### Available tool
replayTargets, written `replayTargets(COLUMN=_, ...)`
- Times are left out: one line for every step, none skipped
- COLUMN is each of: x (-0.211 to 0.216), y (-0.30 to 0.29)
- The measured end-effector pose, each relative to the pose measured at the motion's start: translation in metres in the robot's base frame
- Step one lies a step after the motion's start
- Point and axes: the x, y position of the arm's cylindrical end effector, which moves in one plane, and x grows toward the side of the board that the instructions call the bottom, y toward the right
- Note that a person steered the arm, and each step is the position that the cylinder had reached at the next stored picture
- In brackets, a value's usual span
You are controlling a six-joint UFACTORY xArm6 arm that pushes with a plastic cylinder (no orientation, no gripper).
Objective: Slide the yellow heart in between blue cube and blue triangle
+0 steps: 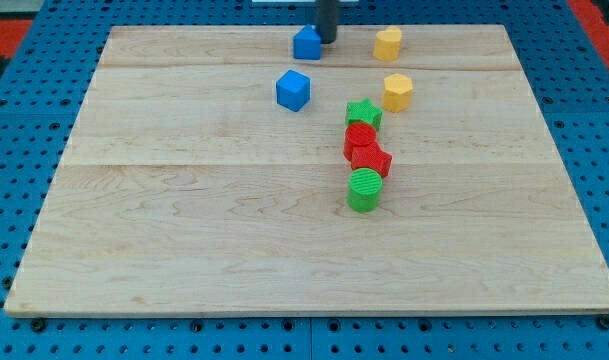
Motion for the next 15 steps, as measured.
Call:
replayTargets(x=-0.023, y=0.003)
replayTargets(x=-0.021, y=0.046)
replayTargets(x=-0.013, y=0.094)
replayTargets(x=-0.013, y=0.123)
replayTargets(x=0.009, y=0.120)
replayTargets(x=0.004, y=0.137)
replayTargets(x=-0.009, y=0.168)
replayTargets(x=0.015, y=0.158)
replayTargets(x=0.015, y=0.080)
replayTargets(x=0.015, y=0.068)
replayTargets(x=0.001, y=0.126)
replayTargets(x=0.004, y=0.154)
replayTargets(x=0.027, y=0.127)
replayTargets(x=0.055, y=0.107)
replayTargets(x=0.053, y=0.083)
